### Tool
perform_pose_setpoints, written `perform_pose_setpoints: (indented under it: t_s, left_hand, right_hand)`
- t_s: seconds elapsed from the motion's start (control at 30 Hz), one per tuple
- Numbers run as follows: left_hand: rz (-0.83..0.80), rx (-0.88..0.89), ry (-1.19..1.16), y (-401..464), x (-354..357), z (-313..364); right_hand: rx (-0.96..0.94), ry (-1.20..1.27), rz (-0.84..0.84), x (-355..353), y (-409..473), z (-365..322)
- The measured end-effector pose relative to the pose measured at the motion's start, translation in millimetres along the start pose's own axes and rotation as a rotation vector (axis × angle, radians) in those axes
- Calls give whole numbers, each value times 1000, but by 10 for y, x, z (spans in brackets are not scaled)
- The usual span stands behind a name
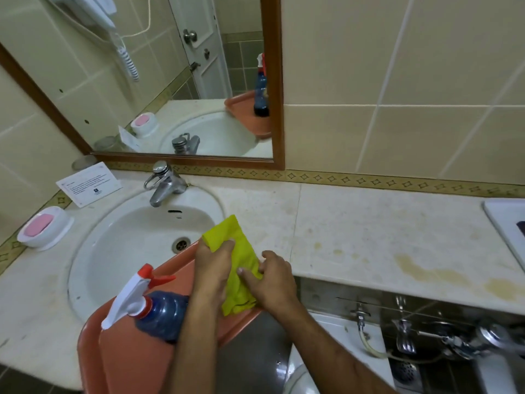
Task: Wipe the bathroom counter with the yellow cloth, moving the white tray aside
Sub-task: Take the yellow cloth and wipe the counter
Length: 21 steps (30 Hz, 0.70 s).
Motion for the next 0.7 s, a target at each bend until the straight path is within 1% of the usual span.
perform_pose_setpoints:
  t_s: [0.1, 0.17, 0.2, 0.27, 0.33, 0.4, 0.5, 0.53, 0.6, 0.63, 0.67, 0.7]
  left_hand:
    - [-145, 101, 84, -261, 105, 407]
    - [-255, 104, 94, -299, 300, 653]
    - [-308, 95, 89, -308, 461, 744]
    - [-360, 79, 101, -240, 765, 824]
    - [-370, 61, 171, -39, 1056, 740]
    - [-395, 56, 276, 214, 1276, 558]
    - [-448, 101, 464, 572, 1504, 200]
    - [-454, 155, 577, 675, 1556, 78]
    - [-434, 319, 936, 810, 1568, -134]
    - [-406, 416, 1089, 838, 1527, -221]
    - [-383, 512, 1181, 865, 1472, -305]
    - [-362, 601, 1244, 875, 1396, -388]
  right_hand:
    - [-94, 386, -75, -245, -67, 147]
    - [-106, 686, -100, -467, -115, 264]
    - [-107, 803, -81, -621, -142, 330]
    - [-70, 900, -37, -864, -178, 423]
    - [16, 918, 14, -1032, -139, 549]
    - [125, 843, 113, -1076, -6, 680]
    - [252, 545, 241, -1051, 242, 799]
    - [270, 411, 249, -1045, 299, 813]
    - [288, 30, 195, -1013, 347, 830]
    - [264, -179, 204, -1013, 331, 805]
    - [188, -368, 269, -1002, 345, 780]
    - [72, -492, 364, -971, 377, 755]
Point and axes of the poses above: each hand's wrist, its own y-axis towards the middle knuckle, its own x-axis out of the palm, z = x × y, the point moved 1 cm from there along y, towards the middle knuckle
